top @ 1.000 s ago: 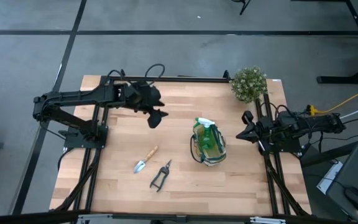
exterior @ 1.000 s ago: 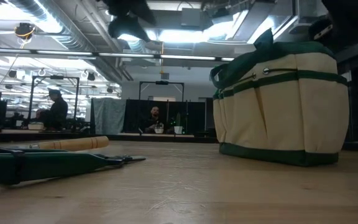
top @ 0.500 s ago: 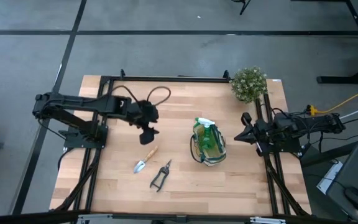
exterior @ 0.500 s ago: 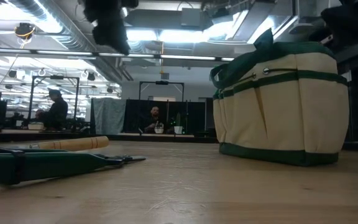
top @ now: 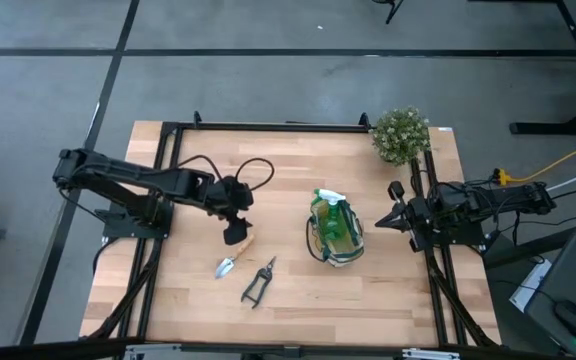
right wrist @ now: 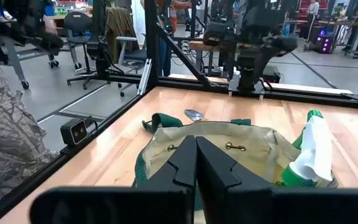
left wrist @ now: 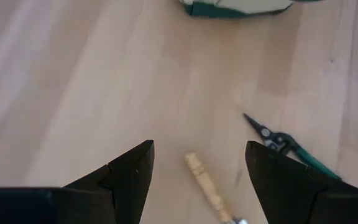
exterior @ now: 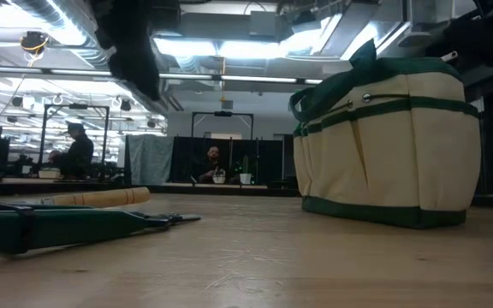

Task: Pick & Place Garden tools in Gardening bag
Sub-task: Put the trowel into the gardening bag

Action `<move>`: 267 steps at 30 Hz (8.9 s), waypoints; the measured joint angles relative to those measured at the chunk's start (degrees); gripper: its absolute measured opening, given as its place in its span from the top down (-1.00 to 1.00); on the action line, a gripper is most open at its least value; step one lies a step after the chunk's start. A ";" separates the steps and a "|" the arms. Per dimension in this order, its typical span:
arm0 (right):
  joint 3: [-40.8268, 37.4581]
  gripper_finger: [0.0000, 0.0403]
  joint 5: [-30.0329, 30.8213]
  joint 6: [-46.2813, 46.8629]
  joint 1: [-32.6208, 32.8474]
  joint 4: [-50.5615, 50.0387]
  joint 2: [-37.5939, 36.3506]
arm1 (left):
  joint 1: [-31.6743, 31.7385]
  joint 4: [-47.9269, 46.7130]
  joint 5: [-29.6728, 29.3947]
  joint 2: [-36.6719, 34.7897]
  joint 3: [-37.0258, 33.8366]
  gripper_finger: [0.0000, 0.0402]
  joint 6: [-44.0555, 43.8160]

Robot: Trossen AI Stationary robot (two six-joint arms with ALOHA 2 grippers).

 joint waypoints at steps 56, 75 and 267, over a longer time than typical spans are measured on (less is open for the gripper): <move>0.00 0.94 -0.06 0.02 0.00 -0.90 0.00 | -19.67 13.25 -7.08 19.94 -13.49 0.56 -18.39; 0.00 0.94 -0.06 0.04 0.02 -0.90 0.01 | -13.60 12.73 -10.11 16.28 -11.77 0.69 -11.11; 0.00 0.94 -0.06 0.04 0.00 -0.90 0.00 | 6.32 63.46 6.57 33.68 15.16 0.58 25.64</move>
